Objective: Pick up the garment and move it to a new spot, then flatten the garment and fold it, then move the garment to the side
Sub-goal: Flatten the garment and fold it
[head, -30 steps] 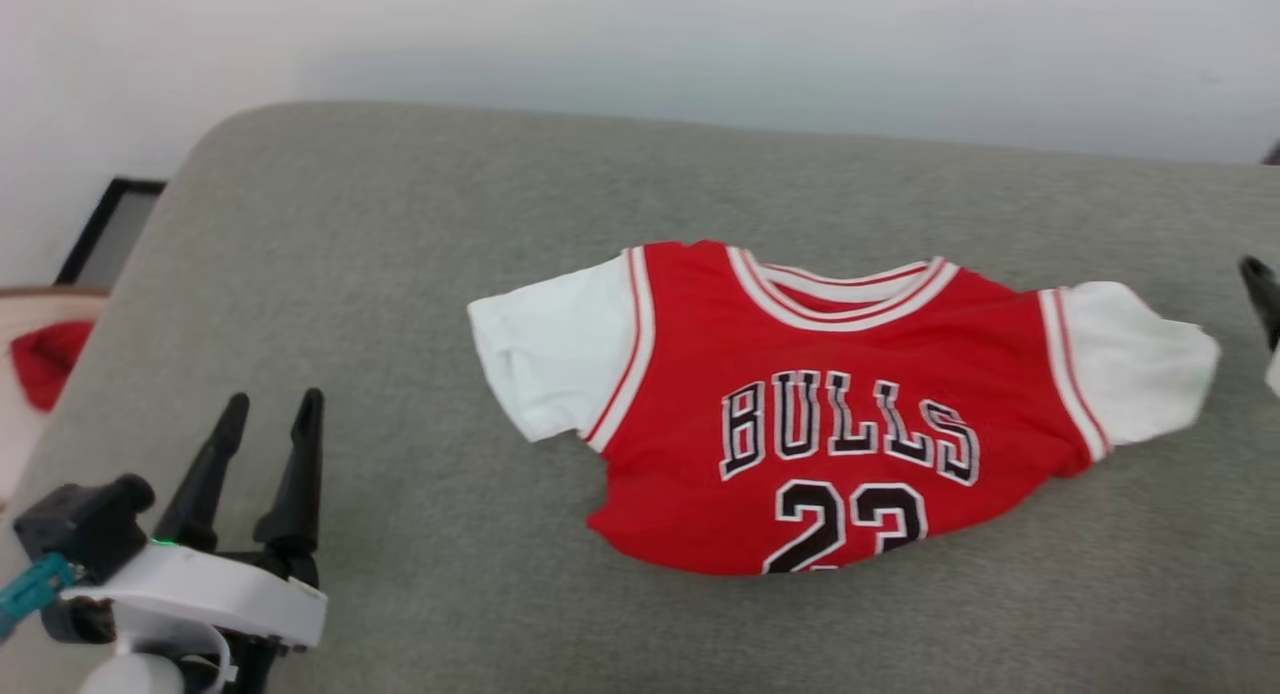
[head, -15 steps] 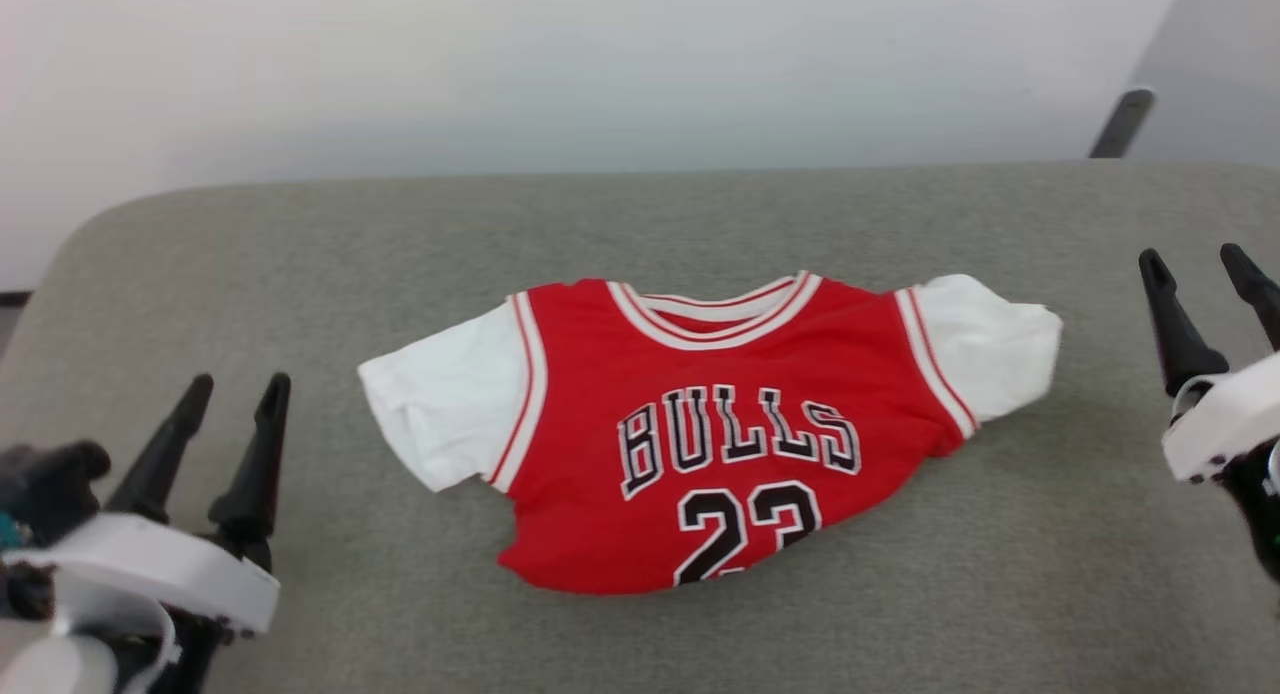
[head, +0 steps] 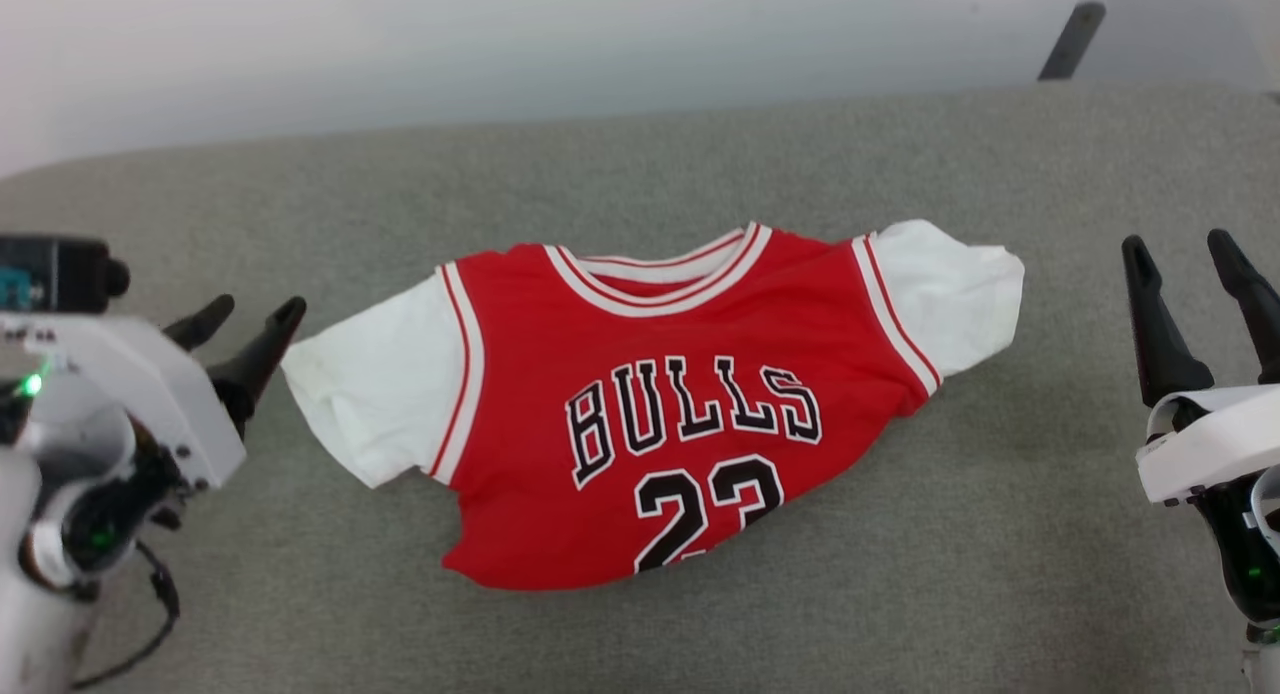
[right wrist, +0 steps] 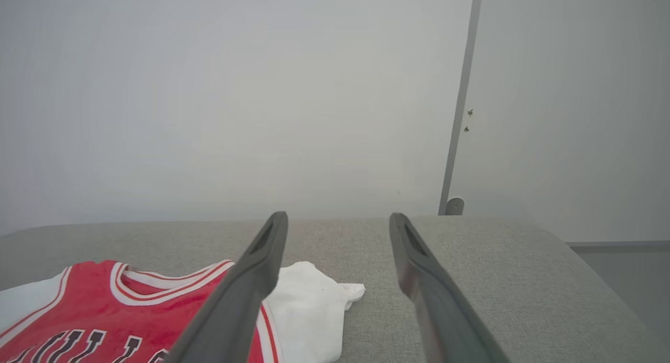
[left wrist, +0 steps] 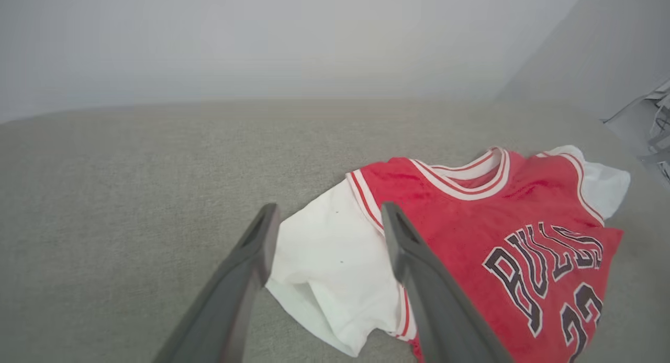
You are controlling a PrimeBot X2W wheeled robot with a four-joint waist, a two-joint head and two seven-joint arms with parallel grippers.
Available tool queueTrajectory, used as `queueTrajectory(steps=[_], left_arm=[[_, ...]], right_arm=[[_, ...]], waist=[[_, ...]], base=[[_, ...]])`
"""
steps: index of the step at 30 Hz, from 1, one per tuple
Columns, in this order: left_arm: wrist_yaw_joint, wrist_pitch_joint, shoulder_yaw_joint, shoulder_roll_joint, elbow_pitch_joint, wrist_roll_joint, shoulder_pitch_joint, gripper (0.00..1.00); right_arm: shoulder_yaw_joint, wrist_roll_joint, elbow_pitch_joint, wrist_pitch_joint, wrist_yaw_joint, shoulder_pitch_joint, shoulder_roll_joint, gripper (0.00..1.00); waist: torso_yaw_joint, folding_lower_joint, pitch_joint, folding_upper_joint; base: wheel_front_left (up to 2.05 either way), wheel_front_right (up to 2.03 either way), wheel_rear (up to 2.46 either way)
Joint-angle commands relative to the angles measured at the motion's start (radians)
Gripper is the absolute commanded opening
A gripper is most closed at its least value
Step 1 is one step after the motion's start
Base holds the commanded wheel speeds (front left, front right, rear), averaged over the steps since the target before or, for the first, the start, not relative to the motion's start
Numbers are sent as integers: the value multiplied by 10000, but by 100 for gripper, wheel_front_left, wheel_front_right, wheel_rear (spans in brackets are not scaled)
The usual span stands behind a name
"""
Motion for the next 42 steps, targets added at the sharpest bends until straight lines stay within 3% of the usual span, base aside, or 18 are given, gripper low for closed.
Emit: queueTrajectory(steps=[1,10,14,23,27,28,29,30,42], left_arm=[[-107,714,-239,3,511,-182,-599,100],[-405,2497,-1219,176,2763,254,-2191,100],[-507,2770,-1511,170,3748,505,-2734,100],[-591,3047,-1775,-512,5628,362,-3420,100],[-467,3742,-1891,-1000,6362,54,-3475,100],[-468,4008,-1974,-1121,6493,6,-3446,77],[-446,4213,-2025,-1232,6603,-77,-3437,24],[-455,4449,-2056,-1340,6679,-171,-3437,0],[-715,4004,-2098,-1876,6458,-183,-4420,0]], right_arm=[[-69,8,-180,82,-7,28,87,100],[-251,-65,-606,247,-7,-26,196,100],[-308,-96,-785,288,-7,18,221,100],[-446,-247,-1157,541,-7,-11,208,100],[-480,-298,-1221,733,-7,-64,171,100],[-486,-285,-1232,802,-7,-72,170,100],[-505,-267,-1234,878,-7,-82,169,100],[-514,-249,-1223,995,-7,-111,163,100],[-413,539,-299,4293,-8,-1993,-289,100]], waist=[[-302,0,606,-1],[-512,0,1391,-1],[-550,0,1657,-1],[-457,0,2005,-1],[-375,0,2055,-1],[-349,0,2063,-1],[-325,0,2069,-1],[-299,0,2074,-1],[214,0,2493,-1]], base=[[0,0,0],[0,0,0],[0,0,0],[0,0,0],[0,0,0],[0,0,0],[0,0,0],[0,0,0],[0,0,0]])
